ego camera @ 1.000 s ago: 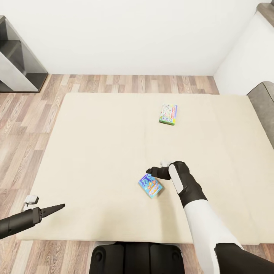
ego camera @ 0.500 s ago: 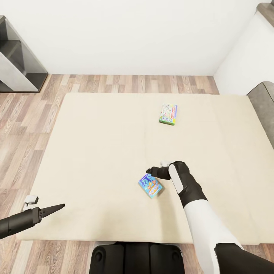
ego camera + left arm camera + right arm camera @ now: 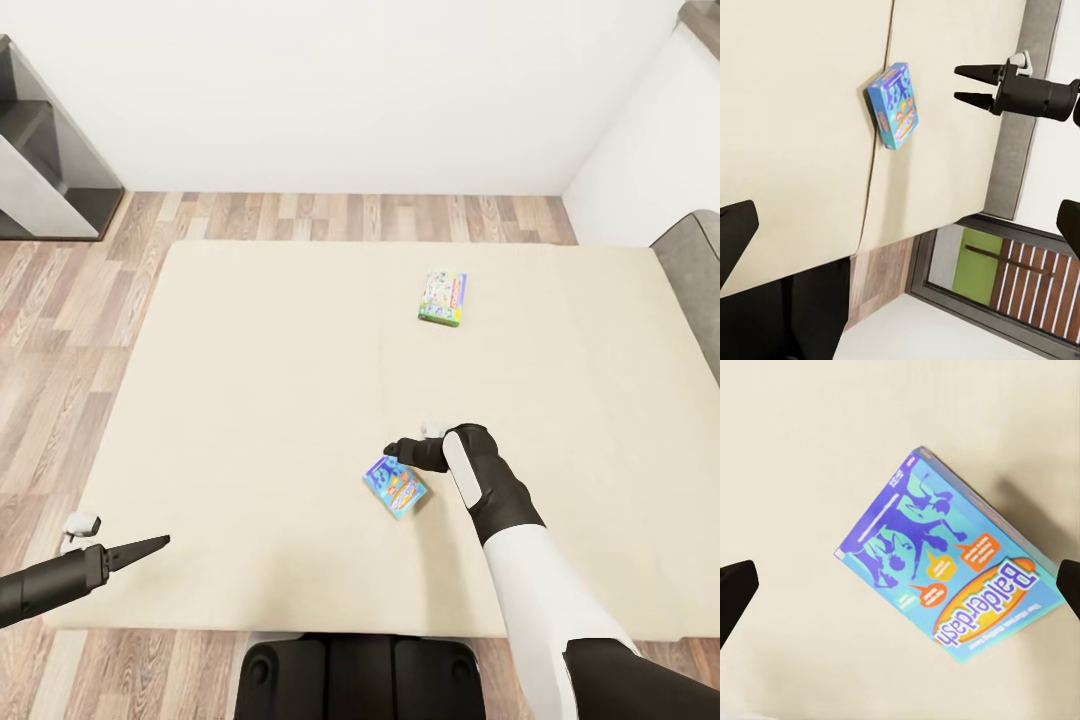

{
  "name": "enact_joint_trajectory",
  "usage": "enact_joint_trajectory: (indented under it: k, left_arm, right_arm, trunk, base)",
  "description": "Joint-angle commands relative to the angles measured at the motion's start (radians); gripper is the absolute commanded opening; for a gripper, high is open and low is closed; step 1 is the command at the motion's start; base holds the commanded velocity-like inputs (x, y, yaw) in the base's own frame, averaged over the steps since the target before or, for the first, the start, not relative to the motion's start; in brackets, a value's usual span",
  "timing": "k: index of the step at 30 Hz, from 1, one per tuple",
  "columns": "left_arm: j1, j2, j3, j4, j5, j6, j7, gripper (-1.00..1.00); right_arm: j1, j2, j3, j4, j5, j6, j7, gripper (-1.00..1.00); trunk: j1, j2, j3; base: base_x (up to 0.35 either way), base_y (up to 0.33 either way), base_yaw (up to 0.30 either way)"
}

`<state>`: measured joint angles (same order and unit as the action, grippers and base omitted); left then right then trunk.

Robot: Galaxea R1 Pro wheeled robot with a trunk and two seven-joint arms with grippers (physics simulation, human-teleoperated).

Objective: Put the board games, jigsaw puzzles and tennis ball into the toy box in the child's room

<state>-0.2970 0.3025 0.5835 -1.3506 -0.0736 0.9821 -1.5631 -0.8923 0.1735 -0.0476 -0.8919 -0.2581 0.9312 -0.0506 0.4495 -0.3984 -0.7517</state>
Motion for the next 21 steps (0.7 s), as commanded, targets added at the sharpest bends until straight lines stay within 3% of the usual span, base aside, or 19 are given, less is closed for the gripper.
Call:
enact_joint_trajectory:
  k: [1,21]
  left_arm:
    - [-0.001,0.0,0.001,-0.001,-0.008,0.01,-0.008,1.0]
    - [-0.001,0.002,0.001,-0.001,-0.008,0.011,-0.008,1.0]
  right_arm:
    - [0.0,0.001,-0.003,-0.001,-0.007,0.004,-0.005,1.0]
    - [0.0,0.001,-0.003,-0.001,-0.007,0.003,-0.005,1.0]
  trunk:
    - [0.001,-0.002,-0.003]
    - [0.001,-0.002,-0.035]
  base:
    - [0.0,0.0,0.0]
    - [0.0,0.0,0.0]
